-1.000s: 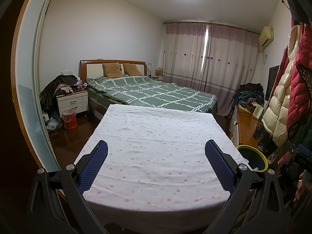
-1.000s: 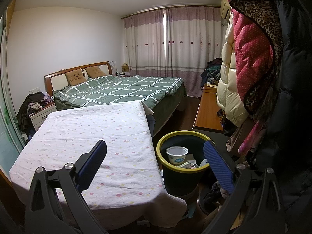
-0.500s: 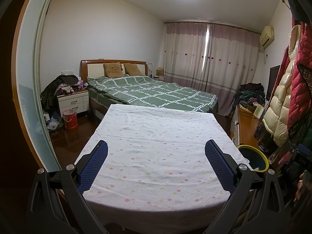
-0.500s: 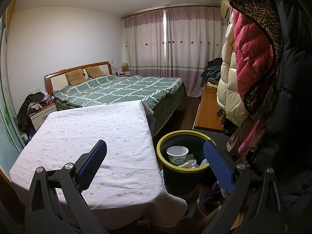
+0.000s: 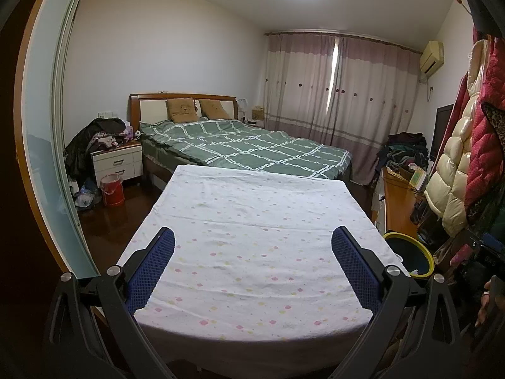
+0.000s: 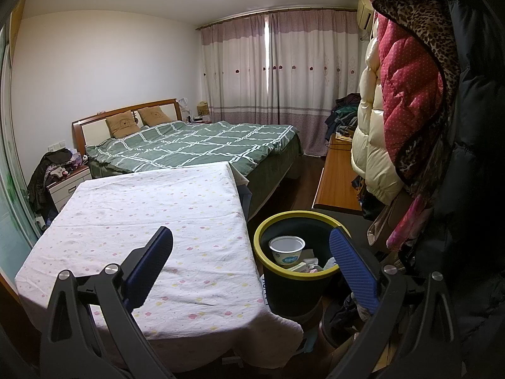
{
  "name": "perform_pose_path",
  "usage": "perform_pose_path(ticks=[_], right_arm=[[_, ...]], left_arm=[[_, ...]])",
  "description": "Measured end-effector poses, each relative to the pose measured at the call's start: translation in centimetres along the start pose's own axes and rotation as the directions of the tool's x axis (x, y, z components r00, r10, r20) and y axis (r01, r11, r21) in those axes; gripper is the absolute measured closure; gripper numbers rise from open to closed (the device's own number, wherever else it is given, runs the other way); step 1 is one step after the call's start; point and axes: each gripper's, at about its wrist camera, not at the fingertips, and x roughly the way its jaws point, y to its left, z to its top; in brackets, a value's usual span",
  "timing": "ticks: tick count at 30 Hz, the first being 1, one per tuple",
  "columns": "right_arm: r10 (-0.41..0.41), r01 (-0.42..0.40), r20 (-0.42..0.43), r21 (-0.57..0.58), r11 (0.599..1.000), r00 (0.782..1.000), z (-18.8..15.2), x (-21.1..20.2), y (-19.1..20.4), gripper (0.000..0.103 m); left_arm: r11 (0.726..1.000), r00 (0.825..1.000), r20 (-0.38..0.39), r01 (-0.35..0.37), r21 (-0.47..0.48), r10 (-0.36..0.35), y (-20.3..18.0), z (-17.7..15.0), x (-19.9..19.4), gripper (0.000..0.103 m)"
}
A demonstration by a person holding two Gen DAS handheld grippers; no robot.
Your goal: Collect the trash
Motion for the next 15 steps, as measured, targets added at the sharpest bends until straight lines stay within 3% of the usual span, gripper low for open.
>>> perform_pose_path(ticks=[15], right_arm=[[0.012,-0.012,-0.013,-0.017,1.0,1.0,-0.3,0.7,0.8,0.008]], left_arm=[[1.0,0.999,-0.036,0.012,-0.02,-0.013,0.1,-0.4,1.6,0.005]])
